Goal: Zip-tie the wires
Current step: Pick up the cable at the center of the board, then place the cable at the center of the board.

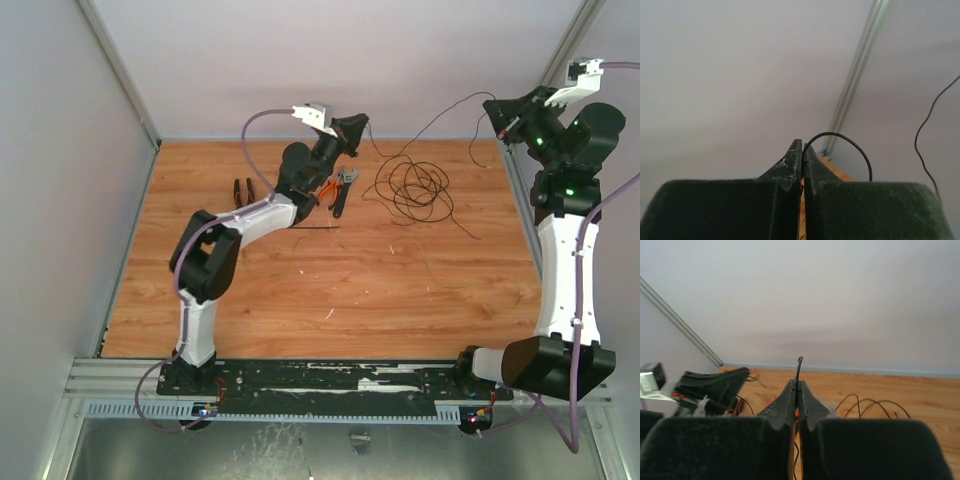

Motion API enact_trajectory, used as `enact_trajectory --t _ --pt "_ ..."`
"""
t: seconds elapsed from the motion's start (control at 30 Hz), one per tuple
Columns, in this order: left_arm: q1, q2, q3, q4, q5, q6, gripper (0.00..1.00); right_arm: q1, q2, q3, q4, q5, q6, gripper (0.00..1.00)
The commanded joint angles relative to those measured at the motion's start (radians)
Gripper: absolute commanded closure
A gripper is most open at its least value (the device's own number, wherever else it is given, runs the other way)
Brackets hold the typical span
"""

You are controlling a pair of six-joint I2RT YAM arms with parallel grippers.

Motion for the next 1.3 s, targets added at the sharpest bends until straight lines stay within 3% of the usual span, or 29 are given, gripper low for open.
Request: enact_trajectory --t 0.0,0.23,0.53,0.77,0.97,1.27 --pt "0.006 -0.255 -0.198 -0.091 -0.183 0.226 1.00 0.004 -0.026 -0.017 -0.159 0.012 -0.074 1.00" --pt "0.008 -0.488 -0.355 -0.576 -0.425 0.237 1.00 0.141 -0.089 -0.149 -0.207 0.052 -0.120 1.00" --pt "0.024 -0.854 -0.637 -1.013 -0.468 0.113 1.00 0.247 -0.125 -0.416 -0.213 0.065 -0.194 1.00" --pt "0.038 -1.052 -0.677 -1.343 -0.517 0.034 1.00 0.397 -0.110 -0.520 -0.236 0.207 -0.216 1.00" --pt "0.078 -1.082 -0.694 -1.502 -0.536 0.055 1.00 0.424 -0.095 -0.601 -0.211 0.296 -0.215 1.00" --pt "0.131 -0.914 -0.678 -1.552 -0.549 0.094 1.00 0.479 -0.014 -0.683 -0.175 0.338 -0.224 1.00"
